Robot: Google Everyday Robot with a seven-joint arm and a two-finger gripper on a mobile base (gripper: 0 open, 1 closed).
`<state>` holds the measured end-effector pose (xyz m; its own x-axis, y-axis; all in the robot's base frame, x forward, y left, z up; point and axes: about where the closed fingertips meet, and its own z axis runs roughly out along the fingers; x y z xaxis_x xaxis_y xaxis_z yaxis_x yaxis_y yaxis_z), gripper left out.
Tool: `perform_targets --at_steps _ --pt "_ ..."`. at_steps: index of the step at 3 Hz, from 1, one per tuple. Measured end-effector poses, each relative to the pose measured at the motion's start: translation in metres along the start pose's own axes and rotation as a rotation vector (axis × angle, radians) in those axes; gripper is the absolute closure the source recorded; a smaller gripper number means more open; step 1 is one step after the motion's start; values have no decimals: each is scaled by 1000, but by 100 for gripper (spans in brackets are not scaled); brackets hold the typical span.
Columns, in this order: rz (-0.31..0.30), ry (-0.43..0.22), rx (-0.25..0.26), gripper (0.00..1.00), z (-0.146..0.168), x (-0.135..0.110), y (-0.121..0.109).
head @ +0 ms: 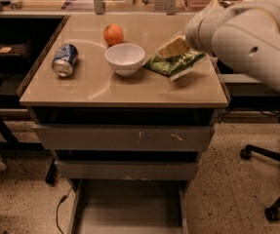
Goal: Pick green jalapeno chip bag from bottom drawer and place on counter
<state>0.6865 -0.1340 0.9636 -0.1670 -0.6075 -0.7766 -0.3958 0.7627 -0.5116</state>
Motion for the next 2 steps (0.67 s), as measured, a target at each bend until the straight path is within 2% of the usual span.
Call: perform_targets --at_steps 1,2 --pt "-68 -4 150 0 -60 -76 -71" --pt "-112 22 322 0 -120 -130 -133"
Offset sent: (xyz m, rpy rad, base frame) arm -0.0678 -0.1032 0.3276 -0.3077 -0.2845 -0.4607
